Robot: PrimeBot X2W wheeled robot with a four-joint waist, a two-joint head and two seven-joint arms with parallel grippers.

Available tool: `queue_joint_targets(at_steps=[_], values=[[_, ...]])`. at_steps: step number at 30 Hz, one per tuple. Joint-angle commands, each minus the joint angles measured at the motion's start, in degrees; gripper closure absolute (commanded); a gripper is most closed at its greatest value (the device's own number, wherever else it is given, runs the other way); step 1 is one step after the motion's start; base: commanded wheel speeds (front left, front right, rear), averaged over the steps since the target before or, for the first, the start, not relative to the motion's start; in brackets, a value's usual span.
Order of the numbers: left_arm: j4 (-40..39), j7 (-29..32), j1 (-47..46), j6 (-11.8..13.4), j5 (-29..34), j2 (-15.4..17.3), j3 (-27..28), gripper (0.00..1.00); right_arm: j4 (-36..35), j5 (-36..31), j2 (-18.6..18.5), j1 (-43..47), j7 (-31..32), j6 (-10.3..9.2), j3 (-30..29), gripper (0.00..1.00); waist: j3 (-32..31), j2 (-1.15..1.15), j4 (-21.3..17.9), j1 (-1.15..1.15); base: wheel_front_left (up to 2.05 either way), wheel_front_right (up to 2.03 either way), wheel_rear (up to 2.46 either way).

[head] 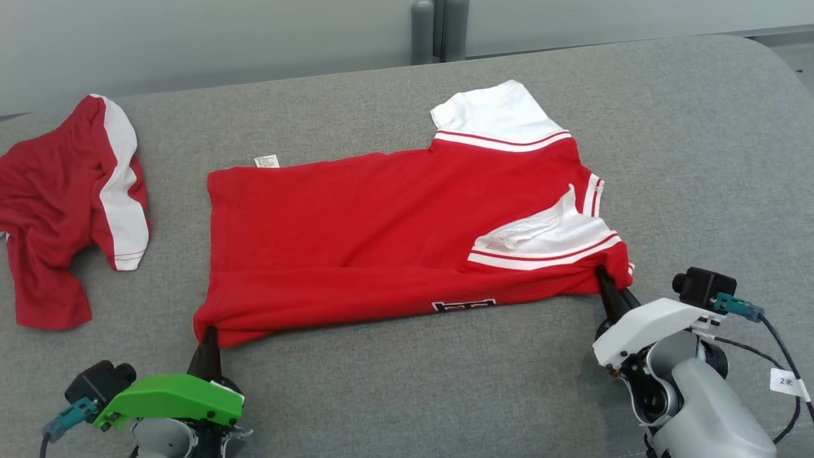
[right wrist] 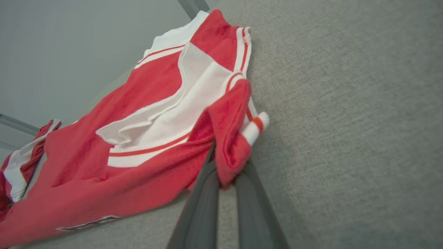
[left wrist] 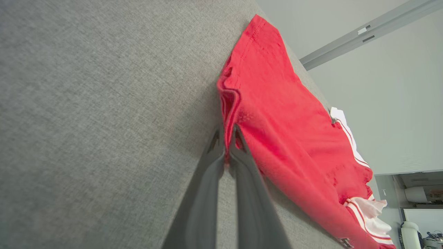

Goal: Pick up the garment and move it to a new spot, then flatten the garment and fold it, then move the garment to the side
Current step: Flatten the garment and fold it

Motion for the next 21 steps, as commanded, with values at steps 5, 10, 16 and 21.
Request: queue_joint_targets(at_steps=[5, 10, 16, 21], values=[[-1.47, -0.56, 2.20, -1.16, 2.01, 0.97, -1.67, 1.00, -3.58, 0.17, -3.11, 2.89, 1.03, -0.04, -2.38, 1.00, -0.13, 0.00, 0.16, 0.00, 0.00, 0.00, 0.00], [-4.39, -0.41, 6.81, -1.44, 3.93, 1.12, -4.34, 1.00, -10.29, -0.50, -3.97, 8.99, 3.61, -0.05, -5.25, 1.00, -0.21, 0.00, 0.67, 0.00, 0.00, 0.00, 0.00], [-6.54, -0.78, 11.76, -0.77, 4.40, 0.72, -5.92, 1.00, -17.04, -1.66, -1.88, 16.48, 6.46, -0.05, -10.13, 1.00, -0.33, 0.00, 1.16, 0.00, 0.00, 0.00, 0.00], [-5.90, -1.33, 12.74, -0.76, 5.27, 0.91, -6.60, 1.00, -18.65, -3.36, -0.07, 18.97, 7.82, -0.05, -11.49, 1.00, -0.92, 0.00, 1.11, 0.00, 0.00, 0.00, 0.00]])
